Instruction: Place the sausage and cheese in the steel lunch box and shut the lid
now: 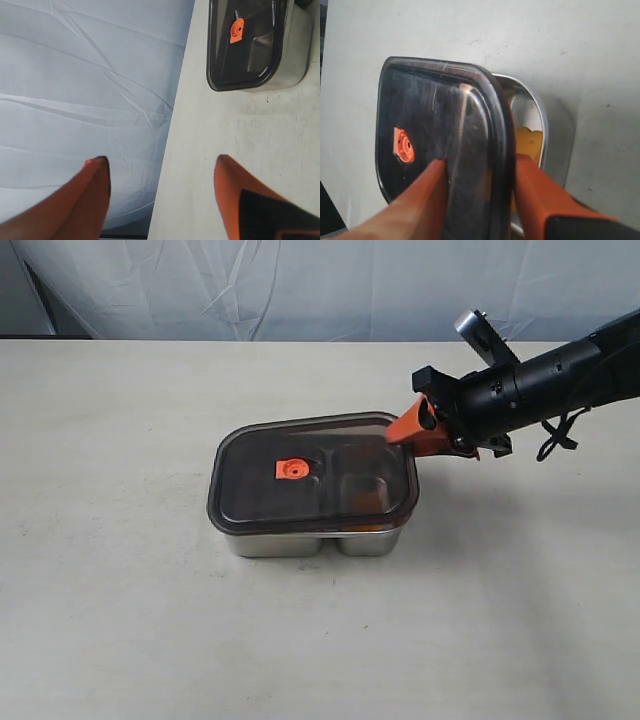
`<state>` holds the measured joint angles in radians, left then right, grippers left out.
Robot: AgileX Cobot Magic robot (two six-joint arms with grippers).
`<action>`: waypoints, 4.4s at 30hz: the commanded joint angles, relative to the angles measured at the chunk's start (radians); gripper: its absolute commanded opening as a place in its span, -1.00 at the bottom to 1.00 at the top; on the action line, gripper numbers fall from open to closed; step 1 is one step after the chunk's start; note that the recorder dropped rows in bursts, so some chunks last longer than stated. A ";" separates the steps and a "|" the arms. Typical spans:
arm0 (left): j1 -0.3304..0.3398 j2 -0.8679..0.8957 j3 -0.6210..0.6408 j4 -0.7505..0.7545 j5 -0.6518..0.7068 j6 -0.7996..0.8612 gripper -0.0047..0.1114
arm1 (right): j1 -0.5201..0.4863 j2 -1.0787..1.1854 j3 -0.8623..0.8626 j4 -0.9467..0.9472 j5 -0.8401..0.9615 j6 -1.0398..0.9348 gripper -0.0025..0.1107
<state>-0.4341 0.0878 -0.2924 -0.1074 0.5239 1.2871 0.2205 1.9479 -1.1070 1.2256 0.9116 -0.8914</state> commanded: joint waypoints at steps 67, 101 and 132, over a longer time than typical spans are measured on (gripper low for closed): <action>-0.256 1.617 -0.426 -0.186 -0.632 -0.012 -0.91 | 0.239 -0.027 0.002 -0.414 -0.317 0.214 -0.96; -0.256 0.913 -0.336 -0.651 -0.835 -0.032 -0.91 | 0.239 -0.538 0.108 -0.682 -0.396 0.458 -0.96; -0.169 0.094 -0.086 -1.637 -1.277 0.270 -0.92 | 0.239 -0.806 0.461 -0.813 -0.426 0.552 -0.96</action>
<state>-0.6525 0.2032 -0.4050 -1.7386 -0.8323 1.7216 0.4614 1.1476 -0.6487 0.4128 0.4920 -0.3382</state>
